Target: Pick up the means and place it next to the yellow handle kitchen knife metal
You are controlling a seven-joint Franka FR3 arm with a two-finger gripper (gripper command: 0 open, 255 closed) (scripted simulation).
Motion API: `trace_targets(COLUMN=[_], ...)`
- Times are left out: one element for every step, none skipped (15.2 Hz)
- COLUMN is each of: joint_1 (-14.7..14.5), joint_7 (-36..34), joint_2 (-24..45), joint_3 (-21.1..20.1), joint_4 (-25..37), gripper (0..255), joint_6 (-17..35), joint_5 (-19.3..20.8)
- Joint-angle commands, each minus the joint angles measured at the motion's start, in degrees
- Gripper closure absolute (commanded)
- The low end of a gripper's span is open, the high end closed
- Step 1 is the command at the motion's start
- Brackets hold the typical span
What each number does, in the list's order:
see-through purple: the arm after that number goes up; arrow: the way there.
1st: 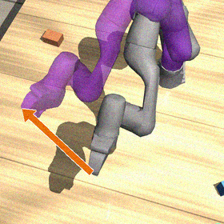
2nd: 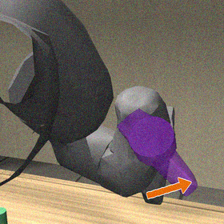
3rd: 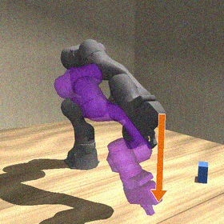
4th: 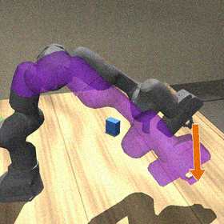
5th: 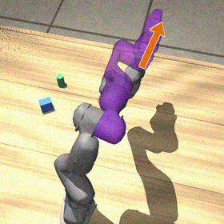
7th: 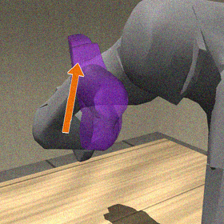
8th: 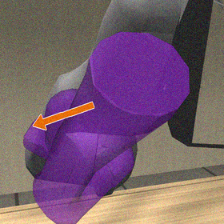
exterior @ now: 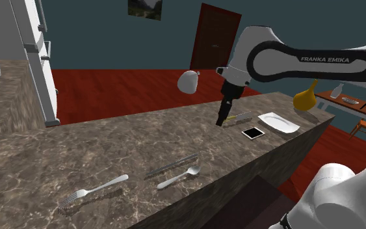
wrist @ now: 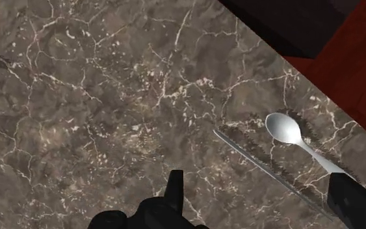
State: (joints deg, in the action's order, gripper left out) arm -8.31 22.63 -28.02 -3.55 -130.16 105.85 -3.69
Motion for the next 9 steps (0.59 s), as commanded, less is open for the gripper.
trace_targets(joint_1=[-1.4, -2.1, -2.8, -3.5, -4.2, -4.8, -5.4, -6.0, -6.6], joint_7=[5.0, 7.2, 9.4, 11.5, 13.5, 15.6, 17.6, 19.6, 21.5], joint_2=[3.7, 5.4, 7.2, 8.9, 10.6, 12.2, 13.9, 15.5, 17.1], joint_3=[0.0, -0.1, -0.3, -0.6, -0.8, -1.1, -1.4, -1.8, -2.2], joint_4=[0.4, 0.6, 0.9, 1.1, 1.4, 1.7, 2.0, 2.2, 2.5], gripper=[0, 0, 0, 0, 0, 0, 0, 0, 0], joint_6=[2.6, 3.7, 4.9, 6.0, 7.0, 8.1, 9.1, 10.2, 11.2], joint_5=[0.6, 0.9, 1.1, 1.4, 1.7, 2.0, 2.3, 2.7, 3.1])
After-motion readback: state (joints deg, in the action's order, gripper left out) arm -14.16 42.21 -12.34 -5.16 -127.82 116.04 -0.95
